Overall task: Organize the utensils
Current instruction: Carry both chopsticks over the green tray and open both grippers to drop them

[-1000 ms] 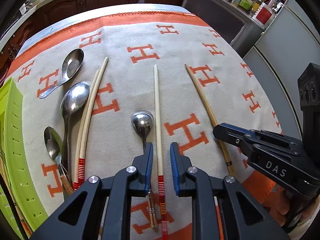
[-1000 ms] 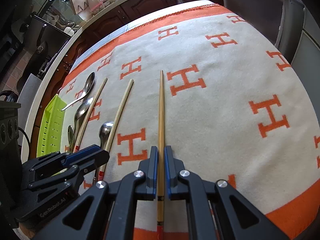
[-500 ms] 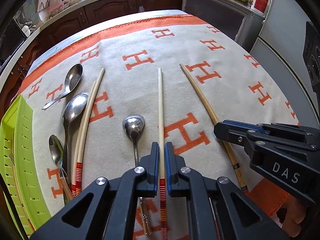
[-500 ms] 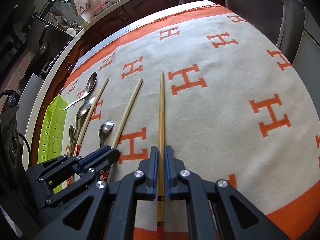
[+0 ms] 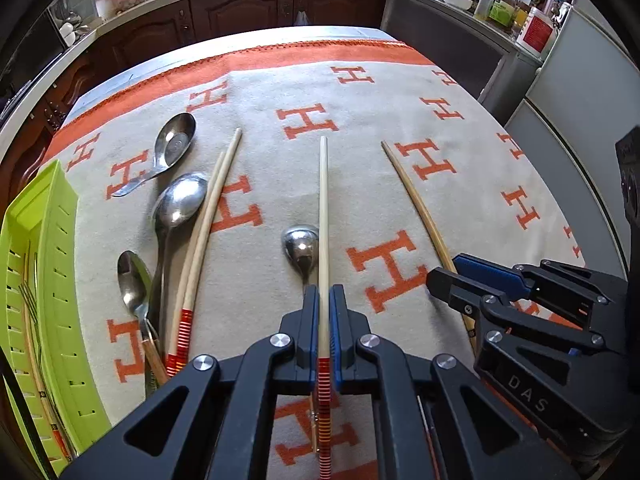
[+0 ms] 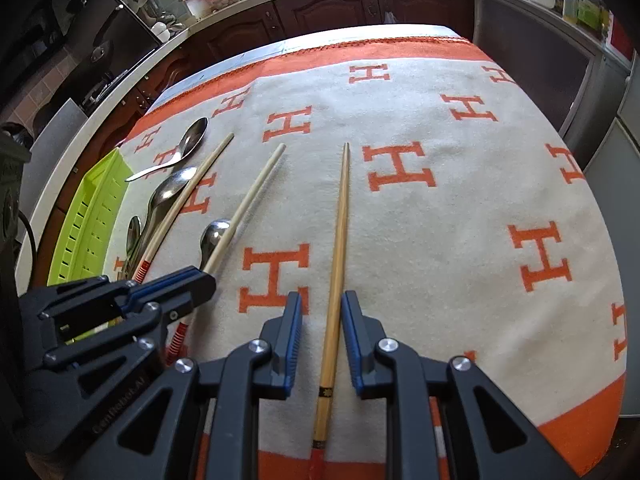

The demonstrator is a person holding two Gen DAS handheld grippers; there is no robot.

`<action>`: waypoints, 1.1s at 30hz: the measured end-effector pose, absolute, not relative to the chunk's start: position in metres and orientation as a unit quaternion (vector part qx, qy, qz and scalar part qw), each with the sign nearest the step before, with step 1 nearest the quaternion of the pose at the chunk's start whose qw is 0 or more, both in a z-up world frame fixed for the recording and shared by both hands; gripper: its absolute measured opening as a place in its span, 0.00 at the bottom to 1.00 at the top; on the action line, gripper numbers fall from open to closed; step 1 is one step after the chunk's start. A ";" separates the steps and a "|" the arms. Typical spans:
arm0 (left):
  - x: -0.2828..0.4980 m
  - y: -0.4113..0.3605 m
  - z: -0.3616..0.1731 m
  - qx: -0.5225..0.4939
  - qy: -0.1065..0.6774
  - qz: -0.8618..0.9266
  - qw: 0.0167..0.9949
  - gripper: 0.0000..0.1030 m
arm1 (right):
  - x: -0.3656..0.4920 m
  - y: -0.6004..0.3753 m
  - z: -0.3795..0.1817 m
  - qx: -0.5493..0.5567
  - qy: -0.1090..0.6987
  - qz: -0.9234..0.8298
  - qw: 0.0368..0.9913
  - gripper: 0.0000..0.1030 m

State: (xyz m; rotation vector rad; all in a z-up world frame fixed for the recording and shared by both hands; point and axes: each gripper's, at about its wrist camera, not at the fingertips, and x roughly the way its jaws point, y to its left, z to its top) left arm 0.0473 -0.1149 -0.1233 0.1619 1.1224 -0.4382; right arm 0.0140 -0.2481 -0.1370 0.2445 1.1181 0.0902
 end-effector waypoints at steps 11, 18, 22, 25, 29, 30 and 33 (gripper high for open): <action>0.052 -0.044 -0.059 0.019 0.497 -0.166 0.851 0.03 | 0.017 -0.248 -0.130 0.126 0.545 0.024 0.829 0.06; 0.043 0.034 -0.017 0.000 0.463 -0.094 0.881 0.03 | 0.032 -0.208 -0.070 0.172 0.514 0.138 0.829 0.06; 0.042 0.074 -0.013 -0.003 0.452 -0.040 0.891 0.03 | 0.047 -0.166 -0.043 0.192 0.503 0.216 0.815 0.06; 0.045 0.099 -0.024 -0.012 0.459 -0.006 0.888 0.03 | 0.057 -0.124 -0.031 0.188 0.497 0.260 0.806 0.06; 0.047 0.118 -0.048 -0.009 0.475 0.015 0.880 0.03 | 0.069 -0.071 -0.035 0.181 0.508 0.291 0.790 0.06; 0.048 0.121 -0.055 -0.011 0.482 0.016 0.876 0.03 | 0.072 -0.061 -0.038 0.177 0.513 0.294 0.786 0.06; 0.052 0.127 -0.074 -0.020 0.500 0.016 0.866 0.03 | 0.075 -0.031 -0.050 0.158 0.529 0.295 0.780 0.06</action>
